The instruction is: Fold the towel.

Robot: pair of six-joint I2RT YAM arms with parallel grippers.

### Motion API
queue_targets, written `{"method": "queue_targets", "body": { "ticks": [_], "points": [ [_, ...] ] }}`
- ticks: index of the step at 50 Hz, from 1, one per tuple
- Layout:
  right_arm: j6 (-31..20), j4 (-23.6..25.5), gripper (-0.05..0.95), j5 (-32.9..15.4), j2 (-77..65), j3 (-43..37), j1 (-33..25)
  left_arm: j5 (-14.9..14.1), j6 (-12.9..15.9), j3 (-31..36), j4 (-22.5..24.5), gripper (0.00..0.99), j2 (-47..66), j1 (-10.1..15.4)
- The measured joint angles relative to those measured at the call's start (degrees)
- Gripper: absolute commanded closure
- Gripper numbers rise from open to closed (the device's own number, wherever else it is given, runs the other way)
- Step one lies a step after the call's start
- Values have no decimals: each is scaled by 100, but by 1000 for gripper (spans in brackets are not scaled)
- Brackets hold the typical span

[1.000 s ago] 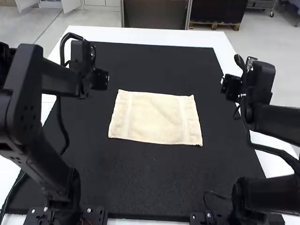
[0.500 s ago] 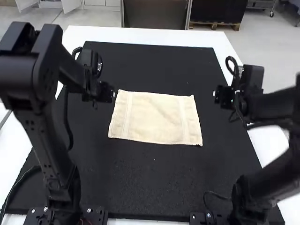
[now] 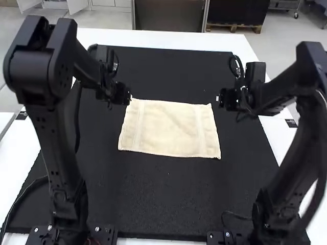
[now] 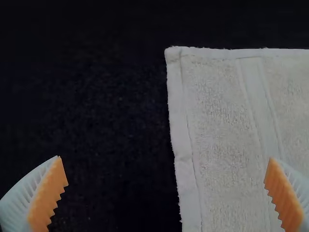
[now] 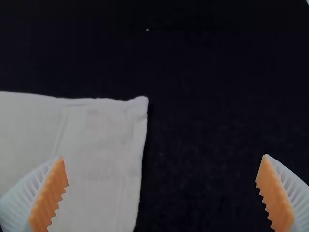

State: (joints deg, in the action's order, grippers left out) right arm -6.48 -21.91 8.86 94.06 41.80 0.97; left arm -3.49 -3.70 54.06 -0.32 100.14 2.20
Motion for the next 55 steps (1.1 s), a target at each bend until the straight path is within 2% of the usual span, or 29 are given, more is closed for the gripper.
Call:
{"method": "queue_targets", "body": {
  "ticks": [20, 32, 55],
  "points": [
    [2, -304, -3, -4, 979, 479, 81, -22, 199, 229, 122, 38, 529, 61],
    [2, -365, -3, -4, 1609, 824, 175, -24, 326, 295, 363, 38, 835, 59],
    [2, -485, -5, -2, 2288, 1375, 334, -24, 365, 820, 577, 39, 1473, 59]
  ]
}}
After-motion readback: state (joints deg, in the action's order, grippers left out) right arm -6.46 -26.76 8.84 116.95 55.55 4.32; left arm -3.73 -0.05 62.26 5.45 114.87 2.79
